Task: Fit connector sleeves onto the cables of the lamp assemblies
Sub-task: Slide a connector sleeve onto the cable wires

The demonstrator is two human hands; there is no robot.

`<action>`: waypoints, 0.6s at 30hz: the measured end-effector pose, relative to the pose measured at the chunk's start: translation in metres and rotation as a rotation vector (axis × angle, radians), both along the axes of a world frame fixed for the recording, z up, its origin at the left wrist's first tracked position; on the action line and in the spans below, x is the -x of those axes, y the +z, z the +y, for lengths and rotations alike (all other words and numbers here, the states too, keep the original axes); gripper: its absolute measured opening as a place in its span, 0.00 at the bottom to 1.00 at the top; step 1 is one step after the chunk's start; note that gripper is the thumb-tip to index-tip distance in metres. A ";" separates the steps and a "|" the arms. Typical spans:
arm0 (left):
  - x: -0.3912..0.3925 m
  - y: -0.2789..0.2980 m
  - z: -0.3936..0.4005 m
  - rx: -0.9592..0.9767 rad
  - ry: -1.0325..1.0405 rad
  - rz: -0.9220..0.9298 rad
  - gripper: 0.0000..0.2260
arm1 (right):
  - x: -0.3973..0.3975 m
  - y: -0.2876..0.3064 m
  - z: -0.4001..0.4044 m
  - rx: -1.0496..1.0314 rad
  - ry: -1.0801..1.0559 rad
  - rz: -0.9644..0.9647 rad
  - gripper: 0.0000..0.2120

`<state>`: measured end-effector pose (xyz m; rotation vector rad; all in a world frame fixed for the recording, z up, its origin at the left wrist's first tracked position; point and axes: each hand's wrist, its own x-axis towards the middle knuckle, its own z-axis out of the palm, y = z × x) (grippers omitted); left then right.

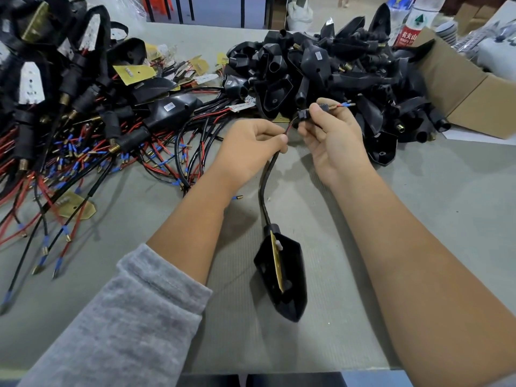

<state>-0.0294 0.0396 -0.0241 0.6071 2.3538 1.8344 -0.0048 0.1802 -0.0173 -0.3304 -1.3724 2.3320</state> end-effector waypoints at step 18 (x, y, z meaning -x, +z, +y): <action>0.002 0.000 -0.001 0.027 0.069 0.064 0.08 | -0.001 0.003 -0.002 -0.203 0.111 -0.062 0.03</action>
